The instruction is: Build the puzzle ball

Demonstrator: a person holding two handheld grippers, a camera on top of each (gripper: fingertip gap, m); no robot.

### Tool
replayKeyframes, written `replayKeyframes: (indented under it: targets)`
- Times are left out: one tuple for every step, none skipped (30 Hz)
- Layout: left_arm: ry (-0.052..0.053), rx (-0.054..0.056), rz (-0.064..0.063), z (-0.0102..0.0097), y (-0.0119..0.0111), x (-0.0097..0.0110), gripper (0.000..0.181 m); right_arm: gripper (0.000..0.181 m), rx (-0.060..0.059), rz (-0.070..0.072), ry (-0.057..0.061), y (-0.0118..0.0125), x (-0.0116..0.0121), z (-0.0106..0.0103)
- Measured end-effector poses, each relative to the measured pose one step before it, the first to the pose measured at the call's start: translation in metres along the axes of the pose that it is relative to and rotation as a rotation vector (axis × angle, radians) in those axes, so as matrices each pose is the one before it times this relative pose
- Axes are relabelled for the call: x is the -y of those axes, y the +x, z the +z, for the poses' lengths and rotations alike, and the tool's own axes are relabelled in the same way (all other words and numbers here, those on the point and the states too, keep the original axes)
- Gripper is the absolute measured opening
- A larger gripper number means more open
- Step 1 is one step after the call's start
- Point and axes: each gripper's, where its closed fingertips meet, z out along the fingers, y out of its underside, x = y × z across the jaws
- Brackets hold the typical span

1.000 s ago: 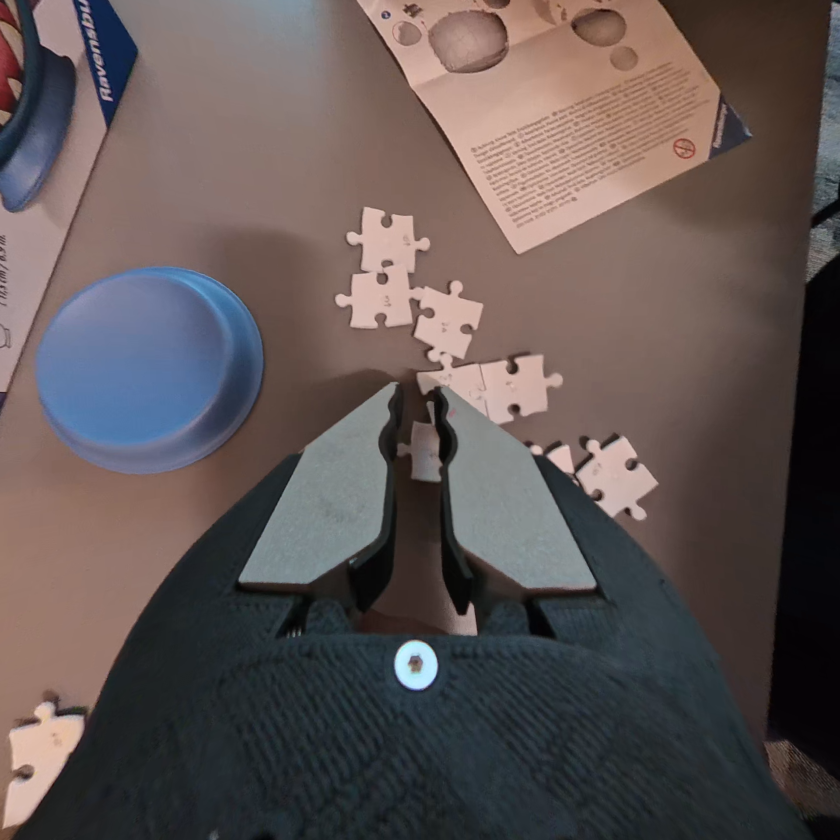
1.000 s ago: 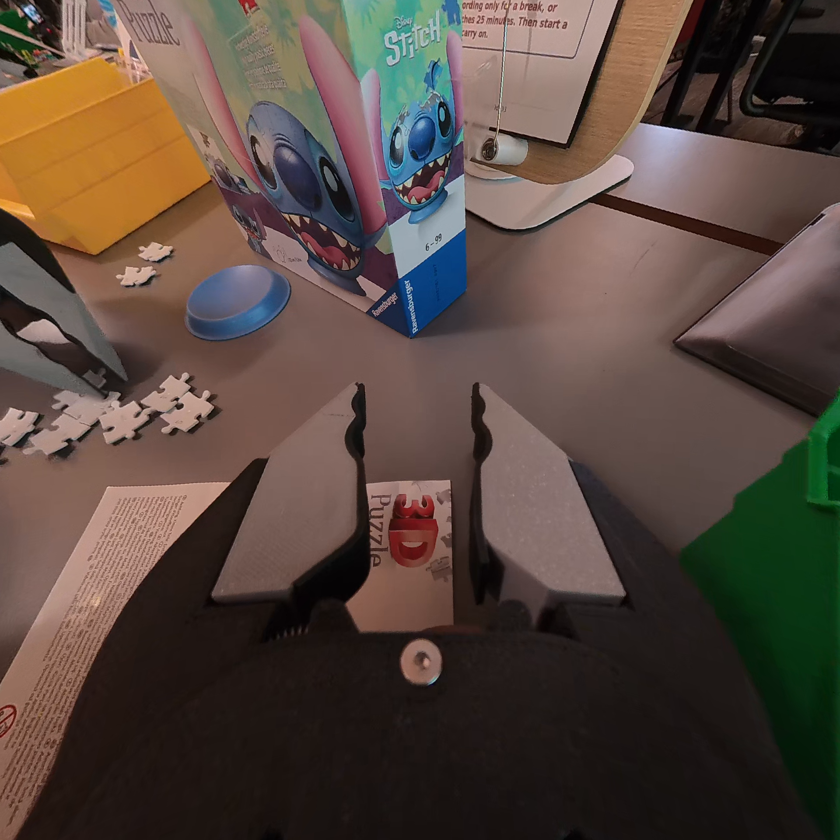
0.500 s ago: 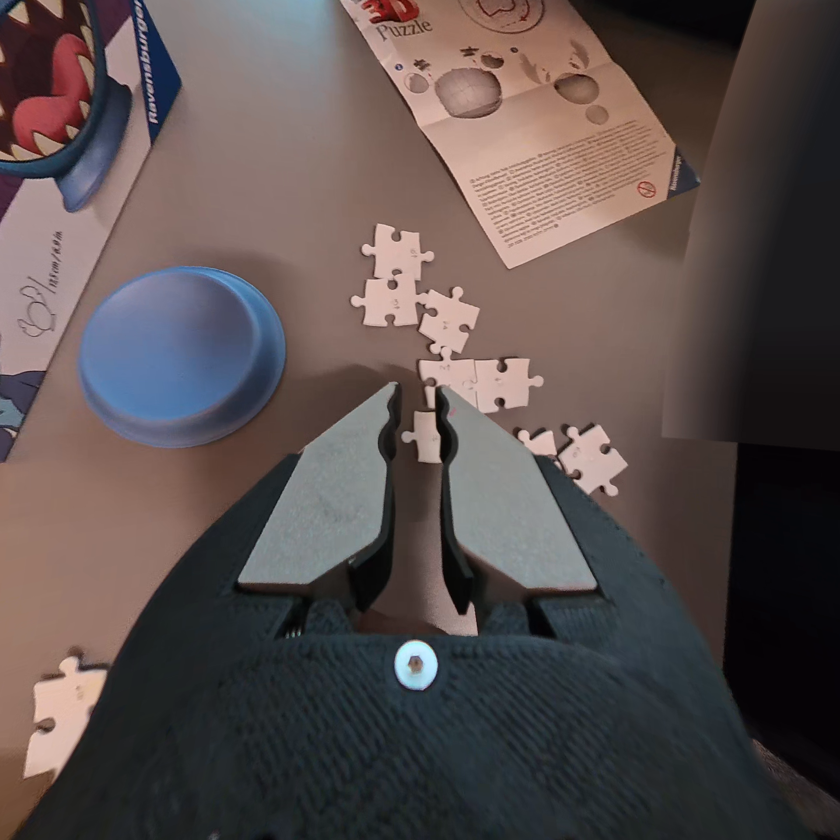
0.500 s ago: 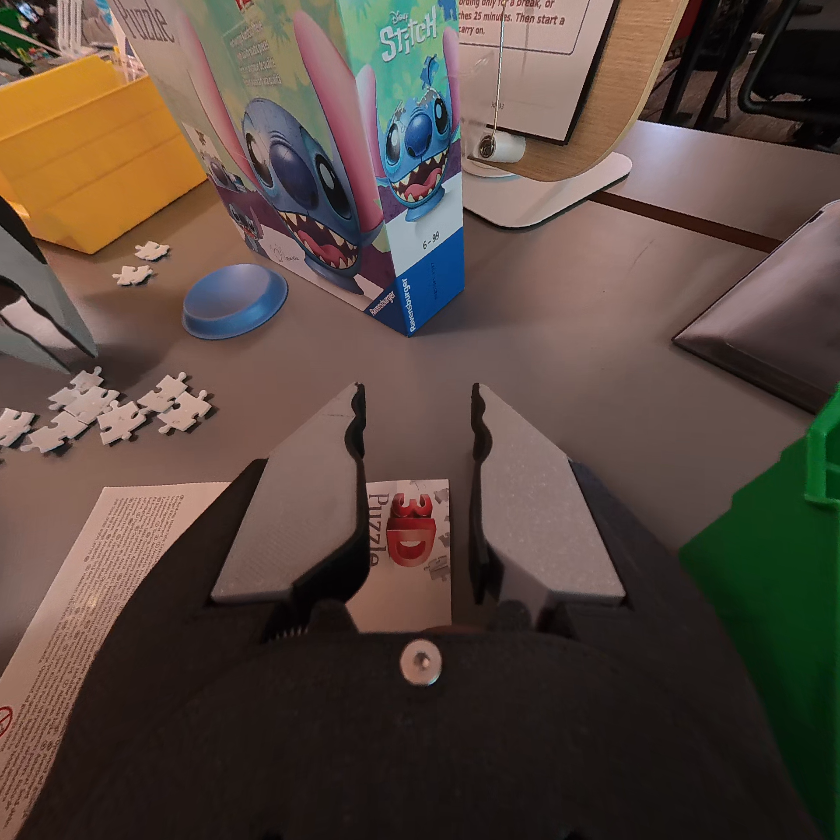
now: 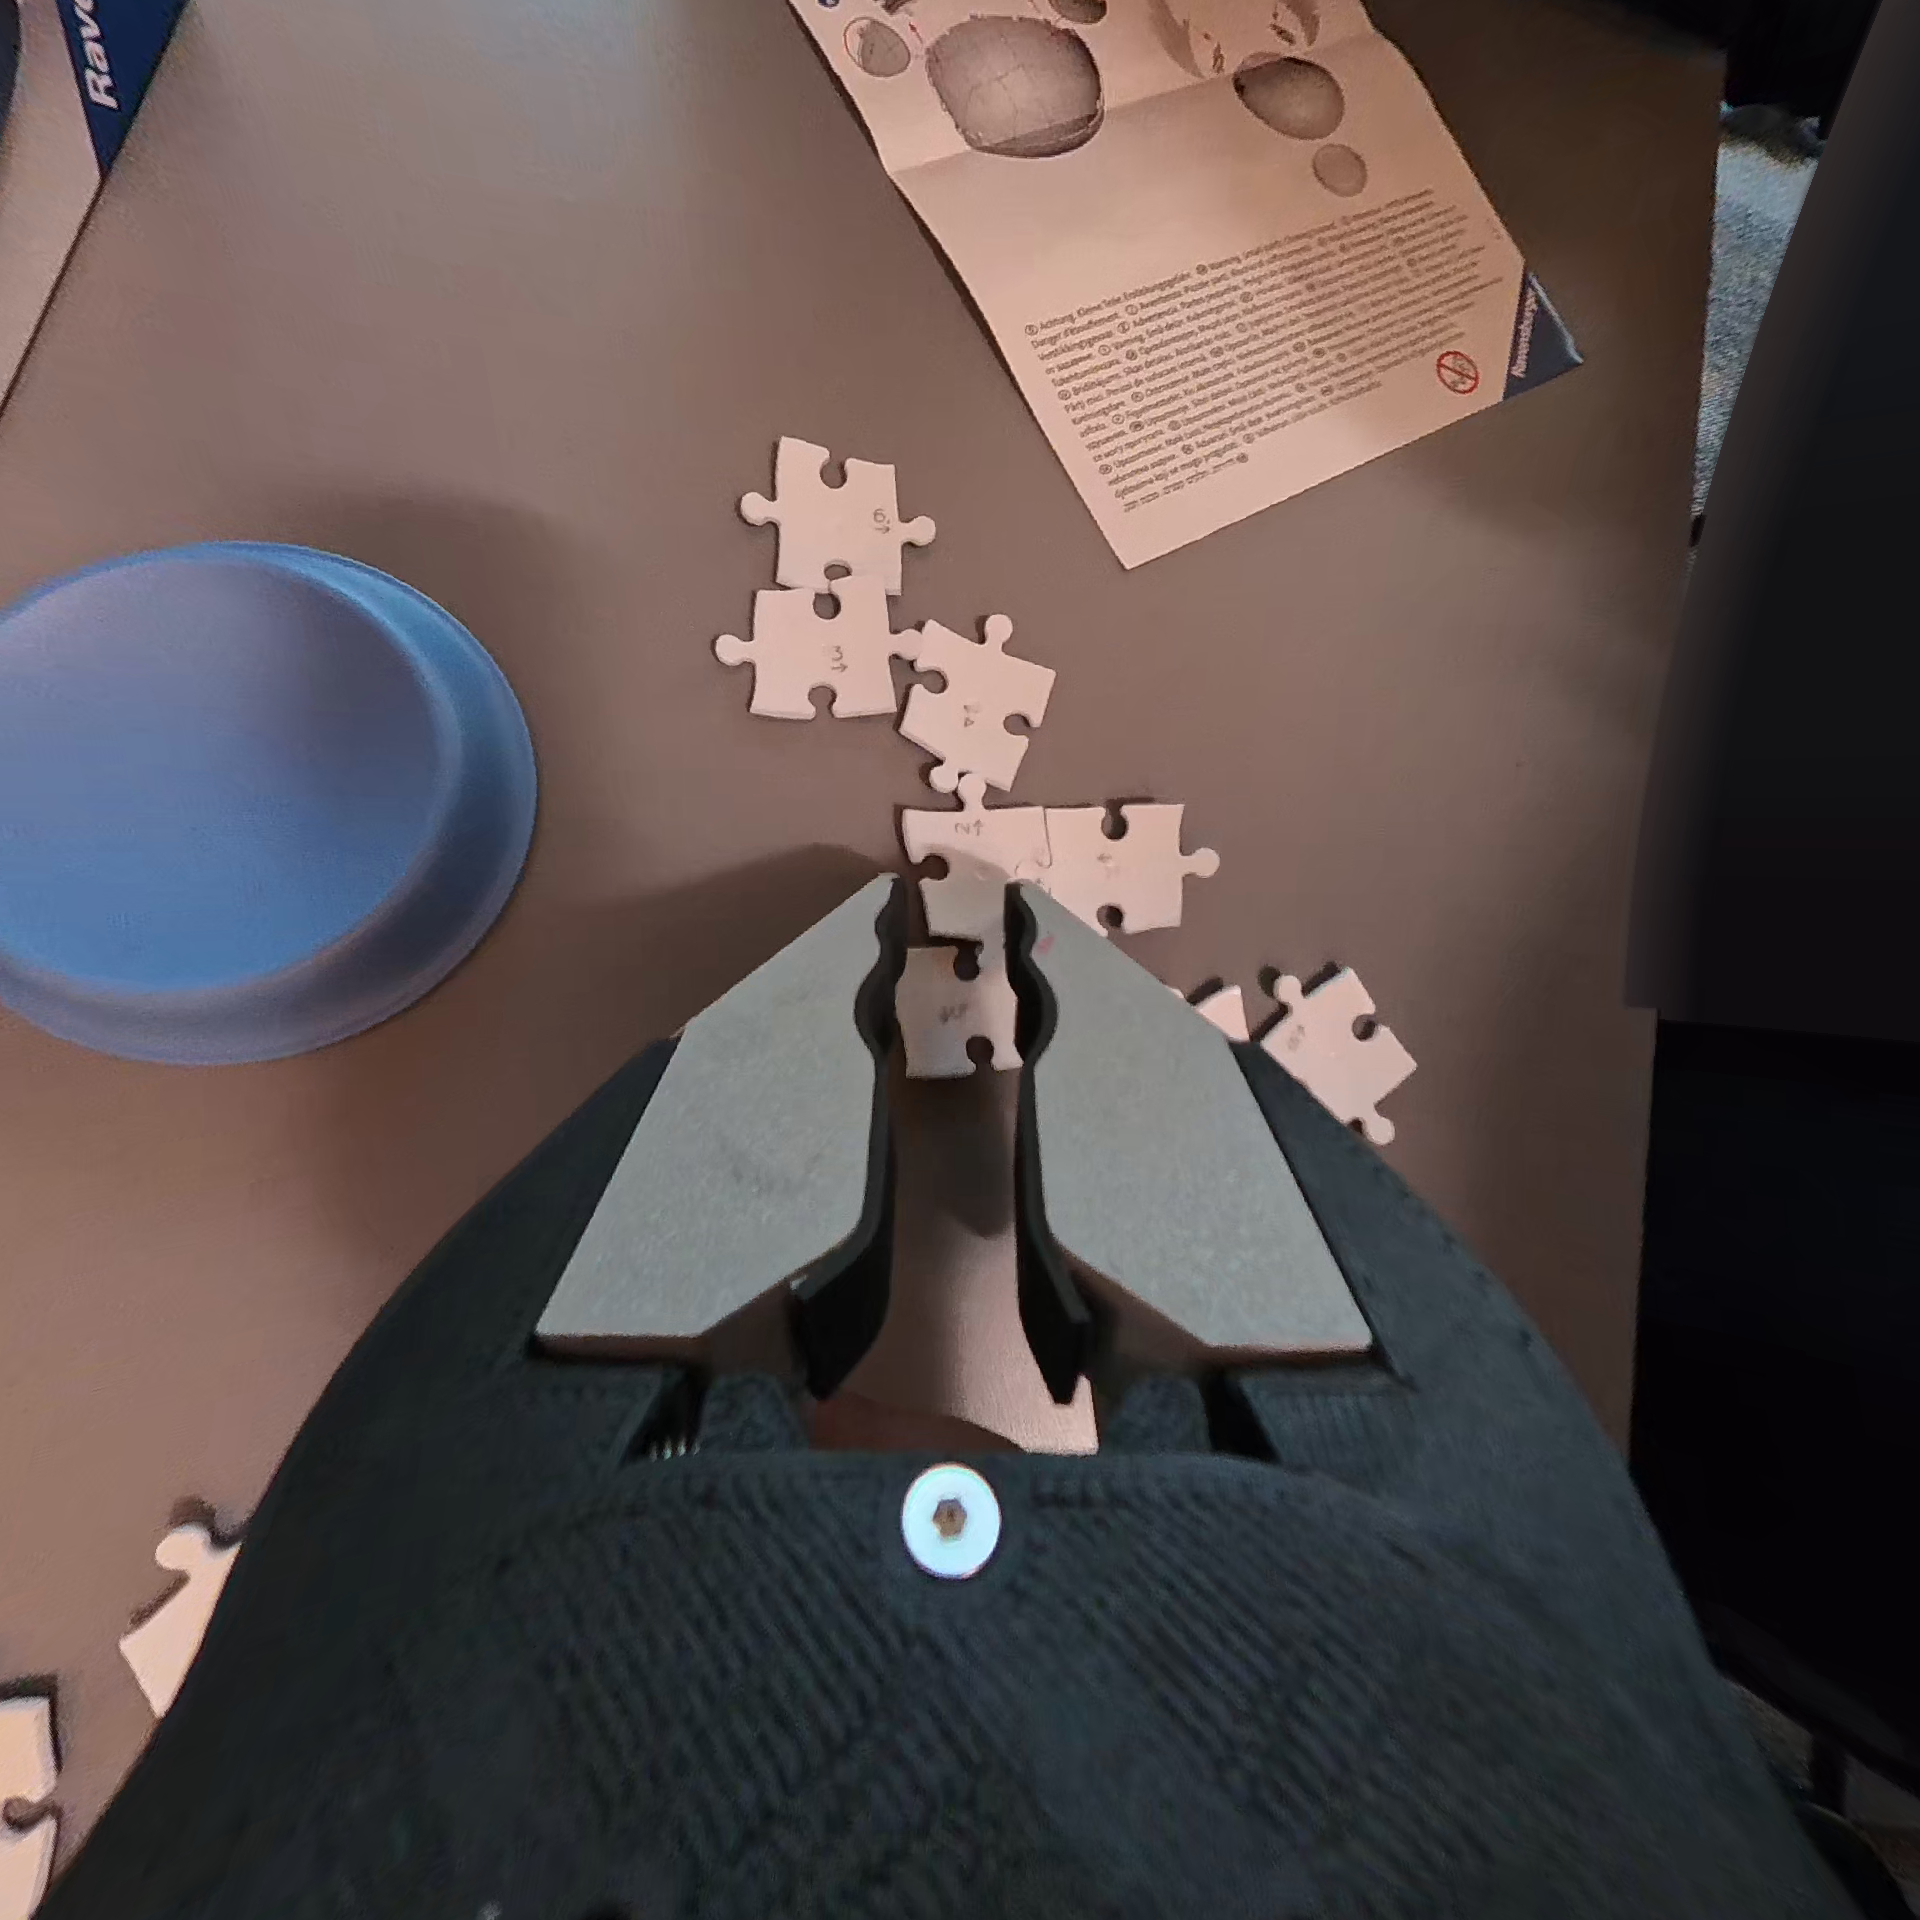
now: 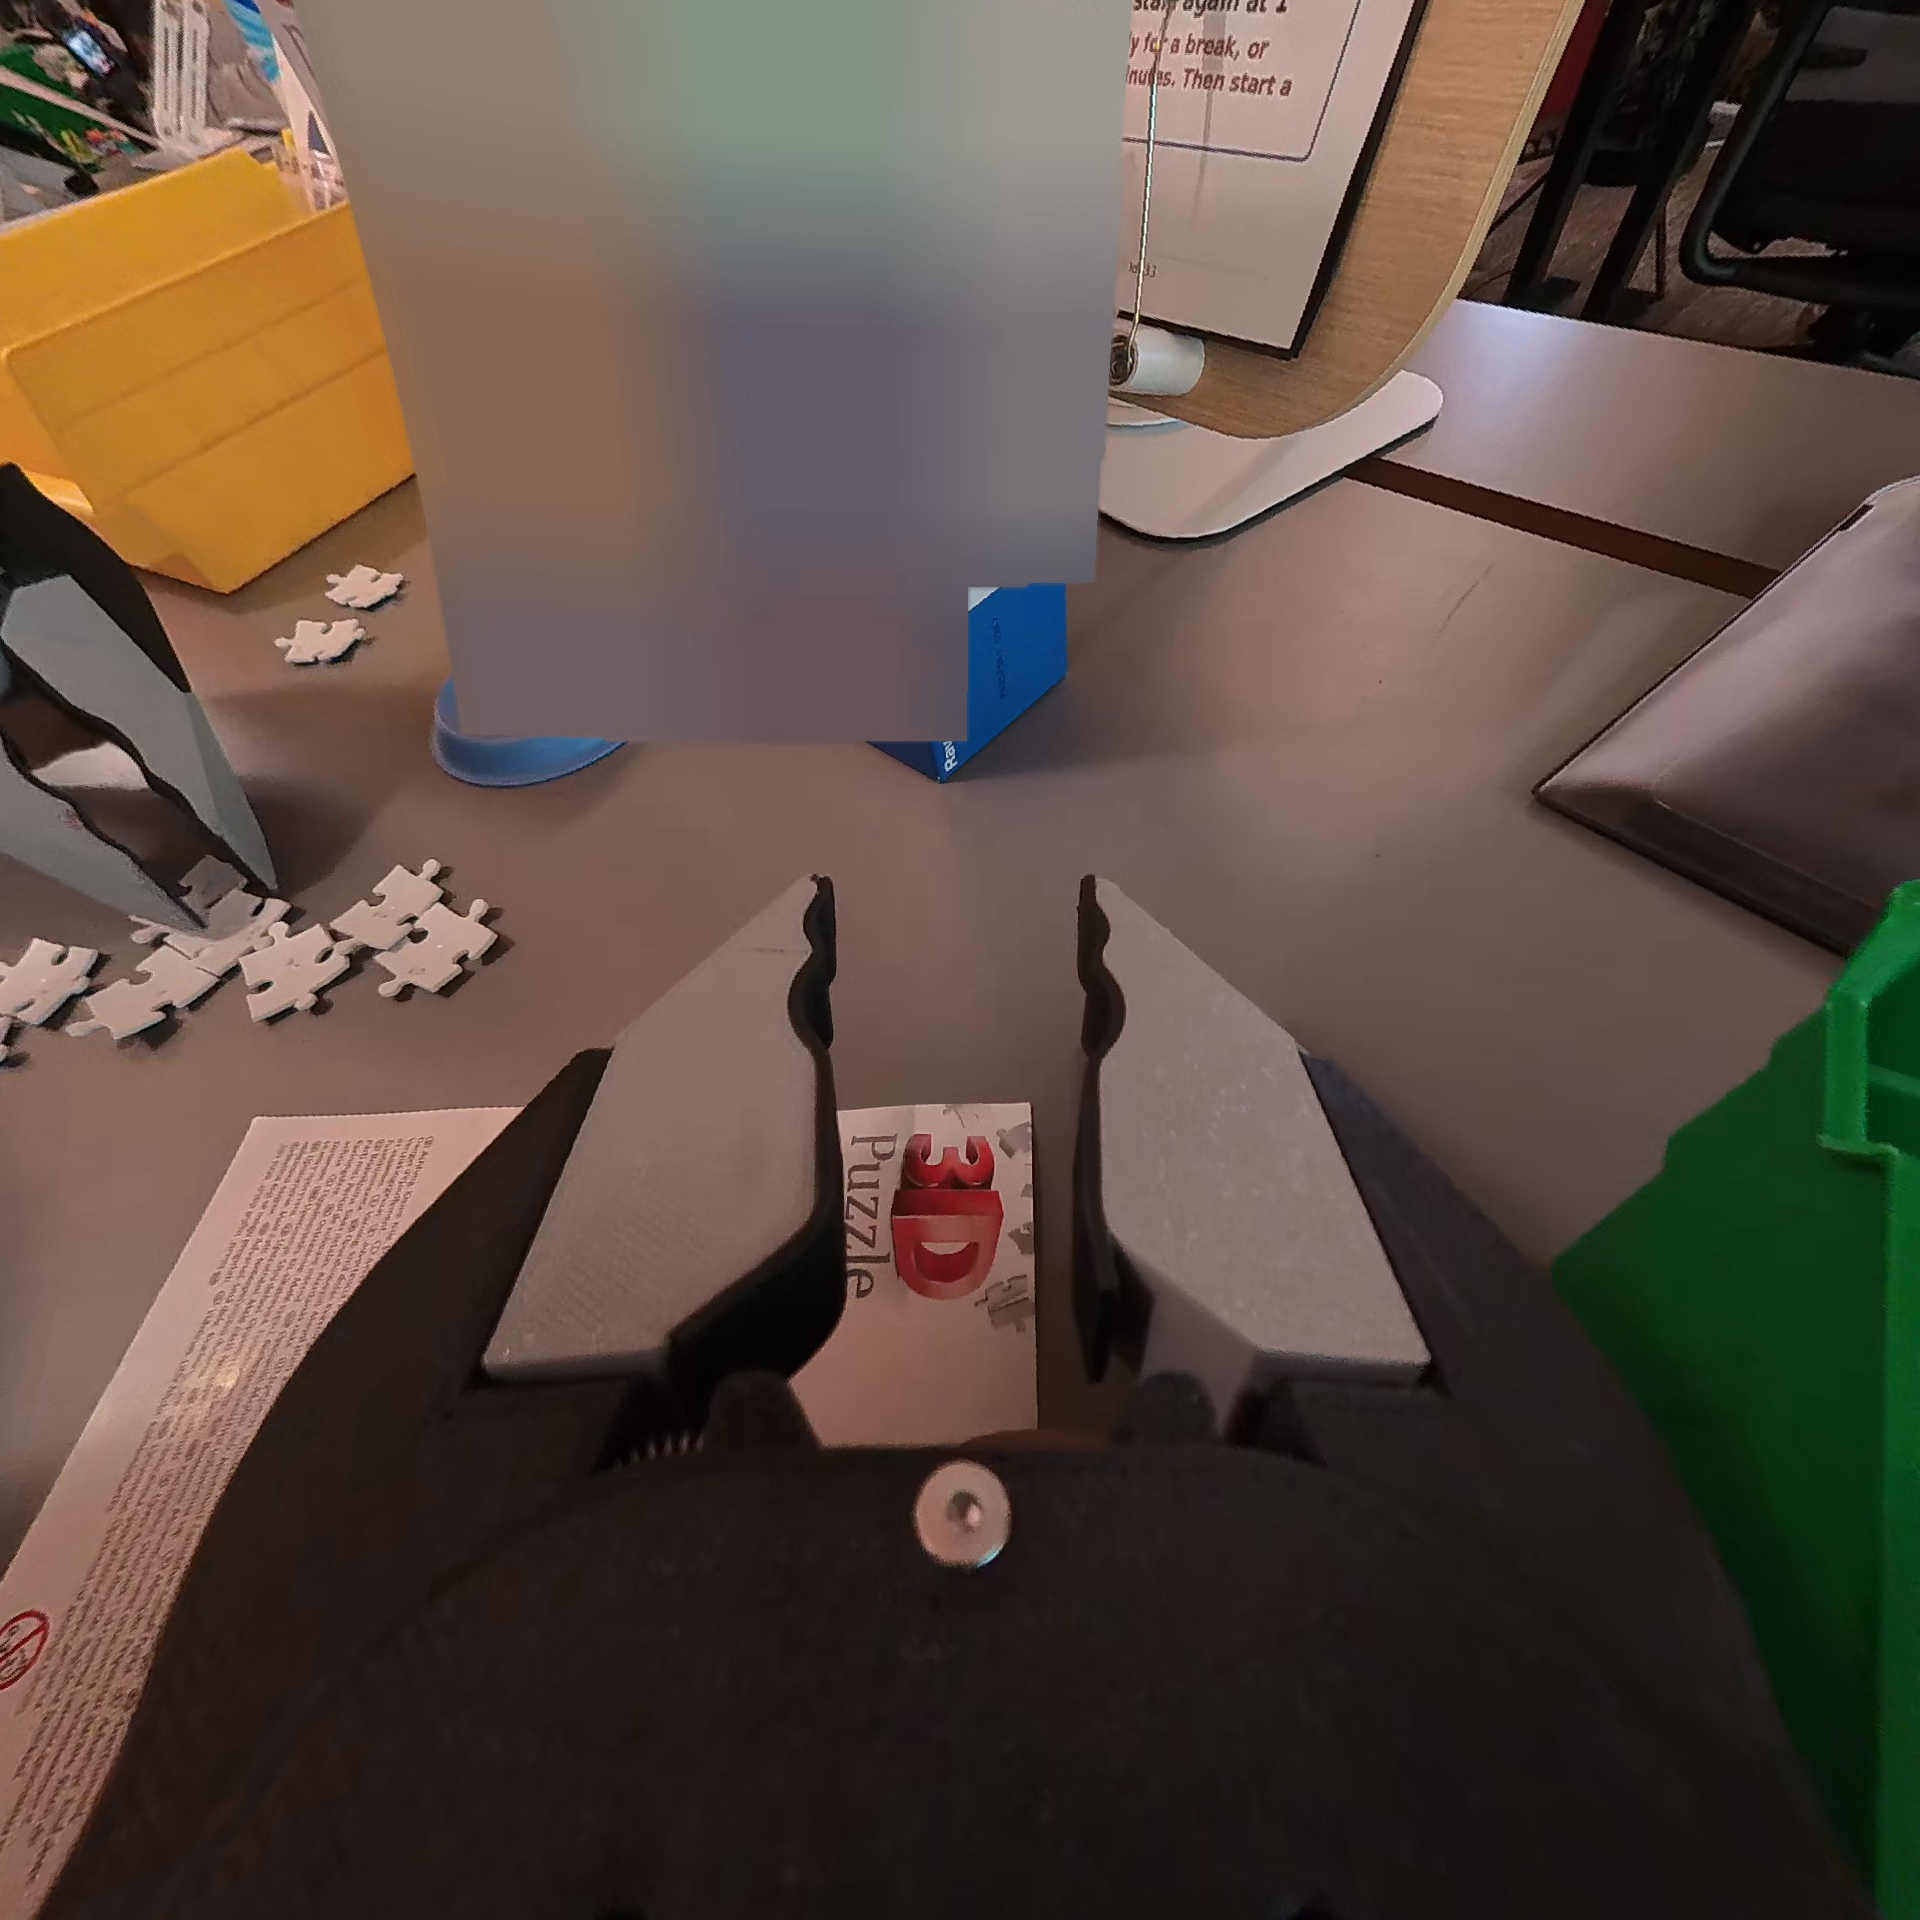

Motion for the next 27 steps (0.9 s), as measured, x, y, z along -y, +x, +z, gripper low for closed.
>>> replayKeyframes:
  targets:
    - [0.0028,0.0004,0.0038,0.00115,0.00035,0.00082,0.014,0.044,-0.0005,-0.0013,0.0008,-0.00013,0.00022,-0.00012]
    - [0.0012,-0.0023,0.0109,0.00139,0.00110,0.00044,0.009,0.044,-0.0004,-0.0013,-0.0005,-0.00003,0.00006,0.00006]
    - [0.0017,-0.0067,0.0202,0.00134,0.00241,0.00023,0.005,0.044,0.0002,-0.0002,-0.0005,-0.00008,-0.00010,0.00018]
    - [0.0042,-0.0116,0.0211,0.00092,0.00372,0.00070,0.000,0.044,0.0004,0.0008,-0.0013,-0.00002,-0.00041,0.00039]
    - [-0.0017,-0.0137,0.0175,0.00098,0.00397,-0.00012,0.000,0.044,0.0002,0.0012,-0.0030,0.00013,-0.00081,0.00062]
    - [-0.0009,-0.0098,0.0149,0.00081,0.00323,0.00014,0.000,0.044,-0.0004,0.0004,-0.0034,0.00008,-0.00082,0.00073]
    - [-0.0030,-0.0039,0.0151,0.00051,0.00221,-0.00011,0.000,0.044,-0.0012,-0.0007,-0.0034,0.00012,-0.00081,0.00054]
    - [-0.0010,0.0043,0.0157,0.00022,0.00070,0.00027,0.000,0.044,-0.0010,-0.0015,-0.0032,0.00013,-0.00059,0.00048]
    - [-0.0017,0.0045,0.0139,0.00019,0.00034,0.00017,0.000,0.044,-0.0008,-0.0018,-0.0016,-0.00002,-0.00021,-0.00001]
    - [0.0001,0.0011,0.0114,0.00034,0.00047,0.00028,0.000,0.044,-0.0010,-0.0016,0.0016,0.00005,0.00051,-0.00044]
    - [0.0012,0.0014,0.0094,0.00036,0.00016,0.00031,0.000,0.044,-0.0008,-0.0012,0.0039,-0.00006,0.00101,-0.00085]
    - [0.0004,0.0064,0.0112,0.00028,-0.00056,0.00046,0.000,0.044,-0.0017,-0.0008,0.0051,0.00024,0.00129,-0.00107]
    - [-0.0007,0.0207,0.0178,0.00010,-0.00243,0.00051,0.000,0.044,-0.0020,-0.0001,0.0061,0.00044,0.00138,-0.00121]
    - [-0.0020,0.0255,0.0229,0.00002,-0.00262,0.00052,0.000,0.044,-0.0014,0.0014,0.0062,0.00057,0.00144,-0.00119]
    - [-0.0003,0.0130,0.0186,0.00025,-0.00055,0.00049,0.000,0.044,-0.0005,0.0025,0.0050,0.00045,0.00106,-0.00103]
    - [0.0014,-0.0033,0.0107,0.00052,0.00175,0.00063,0.000,0.044,-0.0002,0.0019,0.0041,0.00034,0.00085,-0.00076]
    - [0.0021,-0.0108,0.0074,0.00080,0.00275,0.00070,0.000,0.043,-0.0005,0.0008,0.0027,0.00028,0.00045,-0.00052]
    - [0.0042,-0.0059,0.0102,0.00098,0.00208,0.00100,0.000,0.044,-0.0005,-0.0002,0.0007,0.00006,0.00021,-0.00023]
    - [0.0041,-0.0038,0.0121,0.00083,0.00192,0.00100,0.000,0.044,-0.0005,-0.0009,-0.0004,-0.00002,0.00004,-0.00002]
    - [0.0030,-0.0047,0.0096,0.00074,0.00177,0.00084,0.000,0.044,0.0000,-0.0011,-0.0008,-0.00022,-0.00016,0.00017]
    - [0.0030,-0.0046,0.0074,0.00061,0.00162,0.00070,0.000,0.044,-0.0004,-0.0012,-0.0010,-0.00011,-0.00022,0.00007]
    - [0.0031,-0.0013,0.0056,0.00051,0.00089,0.00060,0.000,0.044,-0.0010,-0.0011,-0.0008,0.00004,-0.00008,0.00008]
    - [0.0022,-0.0006,0.0020,0.00034,0.00036,0.00050,0.000,0.044,-0.0005,0.0000,-0.0001,0.00021,-0.00002,-0.00006]
    - [0.0021,-0.0012,-0.0006,0.00029,0.00024,0.00029,0.000,0.043,-0.0004,0.0010,0.0009,0.00024,0.00013,-0.00028]
    - [0.0019,-0.0003,-0.0012,0.00010,0.00000,0.00023,0.000,0.043,-0.0012,0.0008,0.0017,0.00048,0.00032,-0.00031]
    - [0.0020,0.0009,-0.0014,0.00006,-0.00032,0.00005,0.000,0.044,-0.0018,0.0006,0.0018,0.00048,0.00041,-0.00038]
    - [0.0023,0.0037,-0.0008,-0.00012,-0.00079,0.00018,0.000,0.043,-0.0009,0.0011,0.0019,0.00046,0.00032,-0.00038]
